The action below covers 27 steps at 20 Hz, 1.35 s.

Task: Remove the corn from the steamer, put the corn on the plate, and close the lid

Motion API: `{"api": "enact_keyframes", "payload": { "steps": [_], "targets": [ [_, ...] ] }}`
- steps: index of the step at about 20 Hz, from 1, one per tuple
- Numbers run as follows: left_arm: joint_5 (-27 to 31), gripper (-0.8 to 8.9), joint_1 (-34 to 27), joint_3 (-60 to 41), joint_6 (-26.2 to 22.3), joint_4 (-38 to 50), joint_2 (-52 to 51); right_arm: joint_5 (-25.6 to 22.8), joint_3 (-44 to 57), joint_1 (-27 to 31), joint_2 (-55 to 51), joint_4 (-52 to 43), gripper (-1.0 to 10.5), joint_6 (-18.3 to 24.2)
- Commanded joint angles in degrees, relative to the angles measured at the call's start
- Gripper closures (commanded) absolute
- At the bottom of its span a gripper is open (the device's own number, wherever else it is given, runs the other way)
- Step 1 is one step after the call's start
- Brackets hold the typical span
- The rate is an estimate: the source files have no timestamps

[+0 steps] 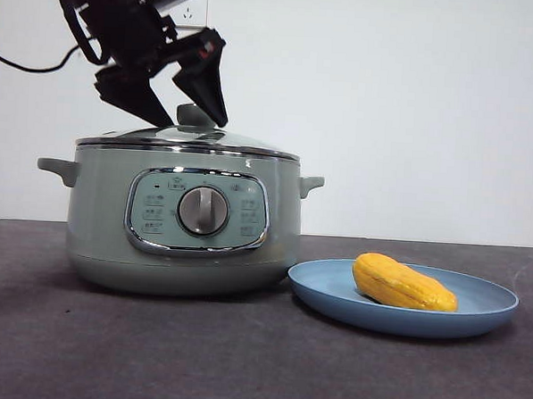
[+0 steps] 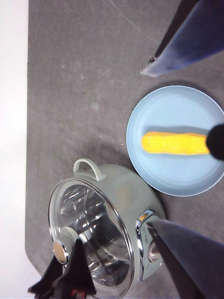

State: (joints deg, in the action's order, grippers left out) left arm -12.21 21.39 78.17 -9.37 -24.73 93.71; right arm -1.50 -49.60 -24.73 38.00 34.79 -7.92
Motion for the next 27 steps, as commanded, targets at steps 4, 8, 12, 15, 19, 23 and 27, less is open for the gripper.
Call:
{"api": "enact_keyframes", "payload": {
  "steps": [4,8,12,15,19,23,27],
  "targets": [
    [-0.1,3.19,-0.1,-0.4,0.3,-2.4,-7.7,0.2,0.1,-0.1,0.0,0.0,3.5,0.1],
    [-0.1,3.19,-0.1,-0.4,0.4,-8.6,-15.0,3.8,0.1,-0.1,0.0,1.4,3.5,0.9],
    [-0.4,3.20,-0.1,-0.4,0.8,-16.9,-22.3,9.2,0.1,-0.1,0.0,4.2,3.5,1.8],
    [-0.5,3.20,-0.1,-0.4,0.9,-22.8,-27.3,12.9,0.1,-0.1,0.0,6.6,3.5,2.4],
    [-1.7,3.20,-0.1,-0.4,2.3,-29.2,-32.6,15.1,0.1,-0.1,0.0,9.7,3.5,2.4],
    [-3.1,3.83,-0.1,-0.4,2.3,-33.3,-35.2,15.1,0.1,-0.1,0.0,12.0,4.1,2.4],
    [-3.3,7.40,-0.1,-0.4,2.3,-37.1,-35.7,15.1,0.1,-0.1,0.0,12.9,7.4,2.4]
  ]
}}
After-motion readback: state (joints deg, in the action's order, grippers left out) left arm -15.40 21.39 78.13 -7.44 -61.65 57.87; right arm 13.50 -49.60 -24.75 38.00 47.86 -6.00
